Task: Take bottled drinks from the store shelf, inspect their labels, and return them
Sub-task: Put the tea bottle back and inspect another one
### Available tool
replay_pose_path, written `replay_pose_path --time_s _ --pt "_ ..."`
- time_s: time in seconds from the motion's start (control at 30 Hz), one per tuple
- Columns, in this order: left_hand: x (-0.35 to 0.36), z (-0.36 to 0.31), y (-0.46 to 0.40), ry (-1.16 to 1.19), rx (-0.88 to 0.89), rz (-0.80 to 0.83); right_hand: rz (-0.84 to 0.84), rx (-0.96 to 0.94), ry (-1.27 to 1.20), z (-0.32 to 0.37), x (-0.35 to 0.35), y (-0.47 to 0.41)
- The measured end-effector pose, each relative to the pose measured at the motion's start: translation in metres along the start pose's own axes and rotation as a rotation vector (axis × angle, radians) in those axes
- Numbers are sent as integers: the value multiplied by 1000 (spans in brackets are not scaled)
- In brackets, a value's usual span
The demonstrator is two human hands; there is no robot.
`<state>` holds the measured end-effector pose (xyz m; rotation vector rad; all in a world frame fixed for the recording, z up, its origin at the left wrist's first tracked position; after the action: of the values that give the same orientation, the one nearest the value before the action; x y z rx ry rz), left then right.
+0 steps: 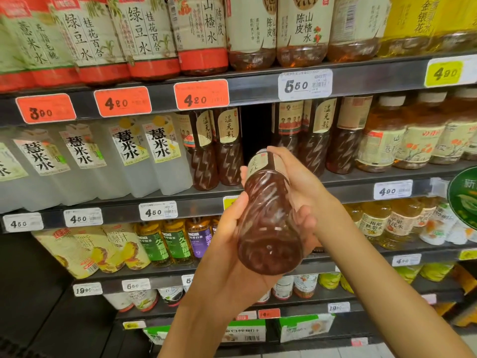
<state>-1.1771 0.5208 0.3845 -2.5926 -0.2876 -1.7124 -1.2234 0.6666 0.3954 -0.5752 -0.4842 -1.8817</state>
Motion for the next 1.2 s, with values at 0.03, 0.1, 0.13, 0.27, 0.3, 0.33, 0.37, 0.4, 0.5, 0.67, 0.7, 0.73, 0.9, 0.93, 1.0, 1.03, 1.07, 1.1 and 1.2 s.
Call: replay_pose_path --time_s 0.03,0.1,0.13,0.27,0.3,0.33,0.37,0.4,0.5,0.67,0.7,0.73,0.9,0.93,1.0,1.03,1.07,1.1,1.2 --pt "-3 -3 -2 -41 0 0 21 -7 -53 3 3 0" --pt "-8 -7 -2 -130 6 -17 56 -83 -72 11 7 0" --pt "-12 -8 -3 -165 0 -53 78 -133 -70 16 9 1" --pt "-25 -15 -4 -505 80 -261 165 -292 -44 30 12 9" --pt "-25 -16 -4 -652 94 -304 183 -332 -23 33 14 11" --pt "-25 -17 -4 -811 107 -337 196 -368 -2 35 16 13" --pt "-25 -16 -4 -967 115 -375 208 -393 13 37 19 16" --pt "-24 -14 -4 -1090 118 -417 223 -409 22 37 22 19" --pt "-26 -10 -7 -1210 167 -495 300 -467 73 40 29 28" --pt "-27 -12 -15 -1287 414 -541 382 -543 302 52 36 46" --pt "-28 -13 -16 -1300 455 -542 409 -559 337 53 38 50" --pt "-29 -14 -17 -1313 490 -544 439 -580 359 53 39 54" --pt "-34 -21 -21 -1339 587 -571 579 -693 379 50 43 69" --pt "-35 -24 -21 -1346 580 -586 606 -721 417 50 44 71" --pt "-37 -30 -22 -1363 581 -598 648 -770 524 48 44 74" --pt "-39 -34 -21 -1369 597 -599 665 -789 566 47 44 75" --pt "-39 -37 -20 -1370 618 -604 681 -801 591 46 43 76" --pt "-40 -41 -19 -1370 637 -607 697 -806 601 45 43 76" --pt "-40 -45 -12 -1382 630 -601 714 -803 585 43 43 75"
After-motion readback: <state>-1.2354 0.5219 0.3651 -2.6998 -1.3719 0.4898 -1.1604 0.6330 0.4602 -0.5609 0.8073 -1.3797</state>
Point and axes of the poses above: each hand's wrist, its own y-axis away from the middle knuckle, its own x-axis out of the palm, z = x × y, the point moved 3 cm from there along -y, towards the middle knuckle, and after that the axes turned 10 degrees about -x, right-handed, at the moved point
